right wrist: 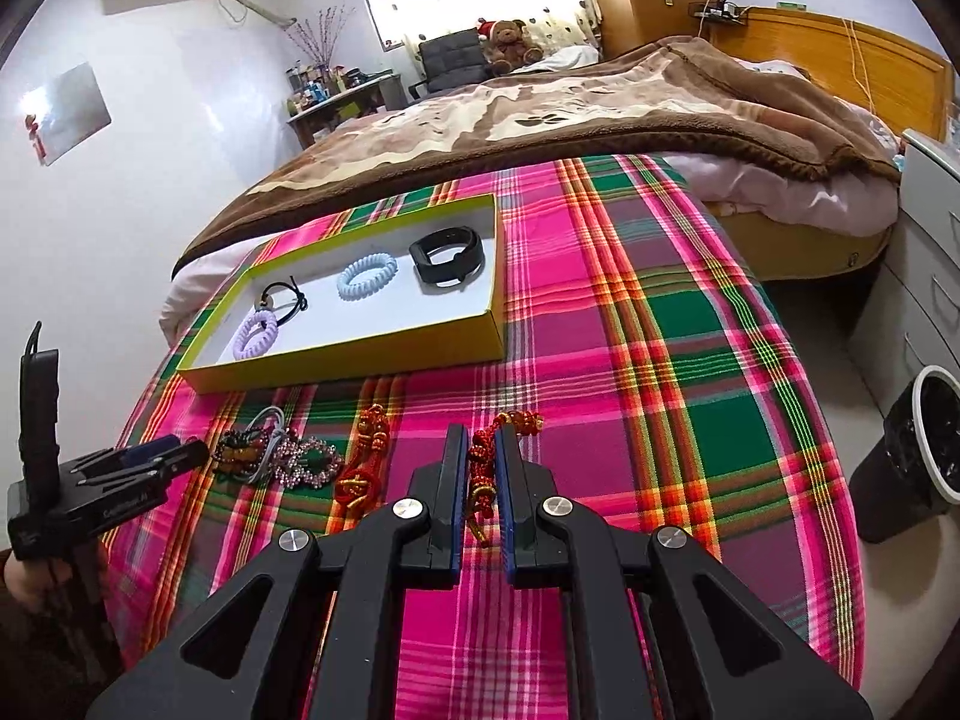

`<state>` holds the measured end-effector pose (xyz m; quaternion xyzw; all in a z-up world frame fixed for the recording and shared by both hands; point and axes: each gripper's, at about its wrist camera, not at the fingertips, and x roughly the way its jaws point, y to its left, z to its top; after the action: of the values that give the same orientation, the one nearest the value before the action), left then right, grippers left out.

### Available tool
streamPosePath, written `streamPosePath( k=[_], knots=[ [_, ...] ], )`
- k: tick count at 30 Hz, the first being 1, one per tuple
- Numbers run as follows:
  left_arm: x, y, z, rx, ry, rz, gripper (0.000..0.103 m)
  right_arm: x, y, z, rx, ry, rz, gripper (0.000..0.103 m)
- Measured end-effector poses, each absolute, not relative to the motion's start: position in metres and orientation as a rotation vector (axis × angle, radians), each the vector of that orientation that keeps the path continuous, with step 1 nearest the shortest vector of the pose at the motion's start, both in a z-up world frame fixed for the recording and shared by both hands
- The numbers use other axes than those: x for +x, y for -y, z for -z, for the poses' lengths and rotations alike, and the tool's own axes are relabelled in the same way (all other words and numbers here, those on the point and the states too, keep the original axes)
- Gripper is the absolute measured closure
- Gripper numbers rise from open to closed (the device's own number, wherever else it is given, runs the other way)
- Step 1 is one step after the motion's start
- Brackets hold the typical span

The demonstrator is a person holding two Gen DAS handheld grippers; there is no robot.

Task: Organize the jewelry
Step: 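Grasp the gold ring with the left tool while the right tool holds the orange strand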

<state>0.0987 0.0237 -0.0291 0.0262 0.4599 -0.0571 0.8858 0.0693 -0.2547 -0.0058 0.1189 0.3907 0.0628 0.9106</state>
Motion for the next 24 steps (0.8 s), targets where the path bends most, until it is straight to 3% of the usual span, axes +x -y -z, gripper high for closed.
streamPosePath(
  k=[4, 6, 24],
  knots=[
    [0.098, -0.022, 0.029, 0.051, -0.95, 0.131, 0.07, 0.069, 0.254, 0.006, 0.244, -0.806, -0.127, 0.094],
    [0.097, -0.022, 0.029, 0.05, -0.947, 0.137, 0.079, 0.069, 0.254, 0.006, 0.243, -0.805, -0.126, 0.094],
    [0.087, -0.03, 0.017, 0.016, -0.916, 0.152, 0.079, 0.065, 0.252, -0.004, 0.239, -0.775, -0.131, 0.094]
  ],
)
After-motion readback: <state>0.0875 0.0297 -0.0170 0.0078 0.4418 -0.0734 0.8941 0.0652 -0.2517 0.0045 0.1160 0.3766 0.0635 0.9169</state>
